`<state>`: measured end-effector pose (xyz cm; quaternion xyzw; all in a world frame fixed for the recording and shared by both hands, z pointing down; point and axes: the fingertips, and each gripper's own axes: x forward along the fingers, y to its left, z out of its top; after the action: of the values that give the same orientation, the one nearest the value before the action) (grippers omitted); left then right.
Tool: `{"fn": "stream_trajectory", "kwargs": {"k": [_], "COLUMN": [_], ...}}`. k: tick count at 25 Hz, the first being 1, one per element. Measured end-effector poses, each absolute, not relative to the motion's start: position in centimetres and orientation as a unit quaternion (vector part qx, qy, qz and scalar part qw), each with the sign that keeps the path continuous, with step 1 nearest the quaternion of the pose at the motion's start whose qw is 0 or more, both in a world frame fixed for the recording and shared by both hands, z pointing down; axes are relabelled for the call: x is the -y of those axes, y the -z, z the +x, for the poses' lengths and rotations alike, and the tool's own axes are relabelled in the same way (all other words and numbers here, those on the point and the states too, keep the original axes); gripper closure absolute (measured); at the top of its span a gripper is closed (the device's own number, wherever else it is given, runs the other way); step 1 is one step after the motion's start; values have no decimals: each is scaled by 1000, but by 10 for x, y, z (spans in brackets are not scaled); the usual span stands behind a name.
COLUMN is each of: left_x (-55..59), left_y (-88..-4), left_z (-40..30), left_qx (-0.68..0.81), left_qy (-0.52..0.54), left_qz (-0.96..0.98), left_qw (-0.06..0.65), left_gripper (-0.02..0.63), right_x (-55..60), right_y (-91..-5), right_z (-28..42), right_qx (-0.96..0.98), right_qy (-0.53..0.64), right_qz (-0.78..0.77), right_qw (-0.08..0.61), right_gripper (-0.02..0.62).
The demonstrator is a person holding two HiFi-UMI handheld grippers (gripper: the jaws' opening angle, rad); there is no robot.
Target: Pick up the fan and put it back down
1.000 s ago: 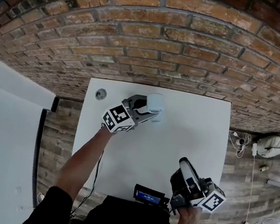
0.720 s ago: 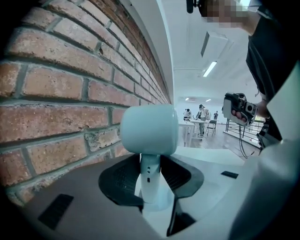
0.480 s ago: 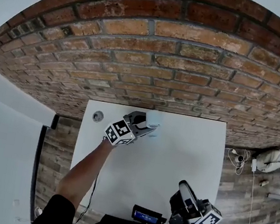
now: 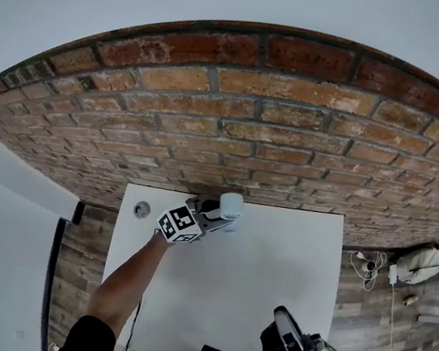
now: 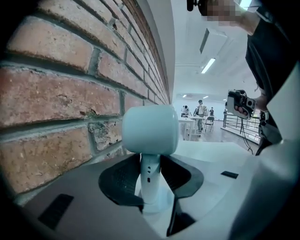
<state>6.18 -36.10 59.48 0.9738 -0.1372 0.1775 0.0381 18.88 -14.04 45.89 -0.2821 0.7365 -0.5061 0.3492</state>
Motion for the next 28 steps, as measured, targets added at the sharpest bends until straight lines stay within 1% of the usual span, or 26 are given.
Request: {"fn": "stream_trajectory", "kwargs": {"k": [8,14,28], "left_x": [372,375,377], "left_y": [-613,-615,-616], "left_z": [62,62,62], "left_qx": [119,114,69], "left_qy": [-180,-161,-173], "left_qz": [976,980,982], "left_qw": [34,32,20], "left_gripper": [456,457,459], "right_x": [140,145,149], "right_y": [-471,-473,-480], "right_z": [194,190,183], "right_qx": [-728,-728,-725], "right_qy": [519,524,531], "right_qz": [-295,-292,-299], "right_qw": [337,333,321], "right_gripper": [569,569,569]}}
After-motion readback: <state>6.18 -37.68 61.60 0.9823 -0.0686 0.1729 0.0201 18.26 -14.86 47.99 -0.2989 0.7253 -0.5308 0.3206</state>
